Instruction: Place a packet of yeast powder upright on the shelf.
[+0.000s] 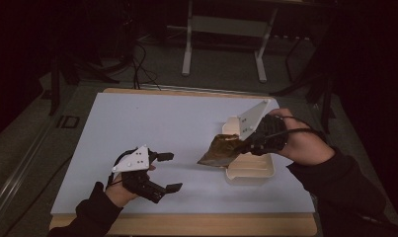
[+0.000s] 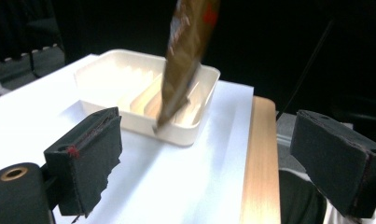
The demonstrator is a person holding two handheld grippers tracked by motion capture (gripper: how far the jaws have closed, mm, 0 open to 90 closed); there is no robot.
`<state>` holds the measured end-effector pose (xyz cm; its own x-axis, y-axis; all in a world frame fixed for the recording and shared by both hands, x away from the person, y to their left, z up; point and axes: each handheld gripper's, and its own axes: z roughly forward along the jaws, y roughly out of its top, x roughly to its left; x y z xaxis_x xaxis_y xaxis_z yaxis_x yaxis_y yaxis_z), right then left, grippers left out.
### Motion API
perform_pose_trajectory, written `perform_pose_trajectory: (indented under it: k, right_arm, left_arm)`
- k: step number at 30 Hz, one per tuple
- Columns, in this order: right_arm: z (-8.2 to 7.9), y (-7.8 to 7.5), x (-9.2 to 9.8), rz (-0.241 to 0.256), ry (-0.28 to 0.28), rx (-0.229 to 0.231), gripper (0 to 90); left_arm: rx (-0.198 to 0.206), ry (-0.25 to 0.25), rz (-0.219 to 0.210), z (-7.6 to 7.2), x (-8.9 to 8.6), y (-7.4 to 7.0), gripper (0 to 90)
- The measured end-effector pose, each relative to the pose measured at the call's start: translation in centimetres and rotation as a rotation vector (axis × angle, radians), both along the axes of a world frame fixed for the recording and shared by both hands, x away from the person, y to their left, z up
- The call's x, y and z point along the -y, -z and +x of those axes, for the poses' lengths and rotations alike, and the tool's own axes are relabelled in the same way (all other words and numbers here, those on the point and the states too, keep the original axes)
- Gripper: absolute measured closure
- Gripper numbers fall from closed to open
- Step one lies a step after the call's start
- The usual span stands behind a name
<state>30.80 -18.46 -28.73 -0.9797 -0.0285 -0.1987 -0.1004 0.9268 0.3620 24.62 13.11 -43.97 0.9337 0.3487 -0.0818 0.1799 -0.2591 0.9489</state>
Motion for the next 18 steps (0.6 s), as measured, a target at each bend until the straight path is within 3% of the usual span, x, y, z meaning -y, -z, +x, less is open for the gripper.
perform_pose_trajectory:
  k: [7, 13, 18]
  right_arm:
    - [1.3, 0.8, 1.9, -0.023, 0.058, 0.026, 83.0]
    - [1.9, 1.9, 3.2, -0.033, 0.078, 0.031, 83.1]
    - [2.4, 3.0, 4.6, -0.013, 0.101, 0.024, 83.0]
  left_arm:
    - [-0.034, -0.011, 0.001, 0.0, -0.5, 1.6, 9.5]
    - [-0.041, -0.022, -0.015, 0.1, -0.9, 2.0, 9.6]
    - [-0.050, -0.030, -0.018, 0.2, -1.1, 2.3, 9.5]
